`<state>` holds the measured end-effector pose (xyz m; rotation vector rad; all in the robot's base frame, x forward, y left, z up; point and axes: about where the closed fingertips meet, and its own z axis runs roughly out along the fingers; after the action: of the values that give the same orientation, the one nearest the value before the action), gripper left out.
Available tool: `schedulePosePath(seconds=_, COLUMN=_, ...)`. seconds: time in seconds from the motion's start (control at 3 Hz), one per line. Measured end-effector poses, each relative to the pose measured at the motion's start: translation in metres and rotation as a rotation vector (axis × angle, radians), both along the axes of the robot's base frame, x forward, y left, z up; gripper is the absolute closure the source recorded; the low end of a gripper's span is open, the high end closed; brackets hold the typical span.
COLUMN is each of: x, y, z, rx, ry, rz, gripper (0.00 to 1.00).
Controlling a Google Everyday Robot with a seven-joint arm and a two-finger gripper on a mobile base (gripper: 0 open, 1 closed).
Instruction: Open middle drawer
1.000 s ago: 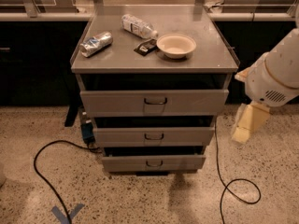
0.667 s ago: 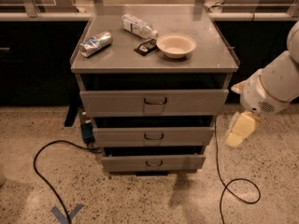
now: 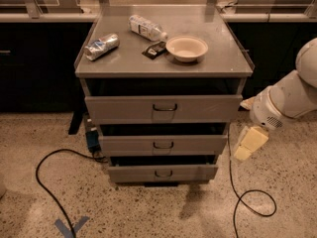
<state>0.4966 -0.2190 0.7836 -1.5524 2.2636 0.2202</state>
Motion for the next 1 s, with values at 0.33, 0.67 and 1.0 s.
schedulePosePath(seconds=0.33, x=0.000, y=0.005, z=-0.023, rx=0.025, ry=0.016, rz=0.026, gripper=0.00)
schedulePosePath(seconds=0.67, x=0.005, y=0.014, z=-0.064, rx=0.070, ry=0.024, rz=0.072, gripper=0.00)
schedulePosePath(seconds=1.0, x=0.013, y=0.017, z=-0.108, rx=0.135, ry=0.021, rz=0.077, gripper=0.00)
